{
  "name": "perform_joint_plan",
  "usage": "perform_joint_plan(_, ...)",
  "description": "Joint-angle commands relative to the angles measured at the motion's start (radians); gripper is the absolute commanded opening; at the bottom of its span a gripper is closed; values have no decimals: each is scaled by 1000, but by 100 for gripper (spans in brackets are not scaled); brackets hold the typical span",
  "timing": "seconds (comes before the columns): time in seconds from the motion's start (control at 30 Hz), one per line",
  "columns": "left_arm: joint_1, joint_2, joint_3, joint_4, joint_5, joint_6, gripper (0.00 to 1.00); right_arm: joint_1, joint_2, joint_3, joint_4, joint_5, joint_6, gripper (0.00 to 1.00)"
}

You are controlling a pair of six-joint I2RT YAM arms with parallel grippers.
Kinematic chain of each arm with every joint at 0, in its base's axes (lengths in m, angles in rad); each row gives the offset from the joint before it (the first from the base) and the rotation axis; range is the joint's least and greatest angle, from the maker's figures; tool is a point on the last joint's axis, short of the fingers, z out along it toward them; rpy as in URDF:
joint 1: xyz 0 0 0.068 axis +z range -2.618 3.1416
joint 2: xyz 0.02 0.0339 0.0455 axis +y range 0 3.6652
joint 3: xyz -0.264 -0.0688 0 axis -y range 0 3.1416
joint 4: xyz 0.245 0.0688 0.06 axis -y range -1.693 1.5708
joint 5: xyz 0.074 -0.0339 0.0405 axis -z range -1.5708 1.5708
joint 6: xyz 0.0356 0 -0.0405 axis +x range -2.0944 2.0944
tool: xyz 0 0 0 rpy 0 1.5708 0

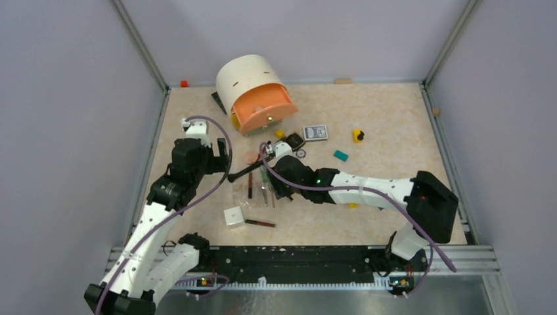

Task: Organize the makeup
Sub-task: Pick up the makeup brush from the center of the board.

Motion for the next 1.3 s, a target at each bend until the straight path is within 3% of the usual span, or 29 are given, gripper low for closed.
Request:
perform_joint_plan(0.0, 4, 3, -7, 37, -2, 2, 99, 20, 73, -6, 89, 87, 189, 48)
perform_joint_plan(0.17, 4, 4, -7, 37, -1, 2, 99, 22, 156, -18, 146, 105, 264, 41)
perform_joint_plan(0.77, 9, 6, -8, 42, 19, 5, 99, 21, 355, 79, 103, 74, 278, 35)
perform_joint_plan(1.27, 12, 4, -10, 43, 26, 6, 99, 81, 438, 168, -129, 248, 247, 24)
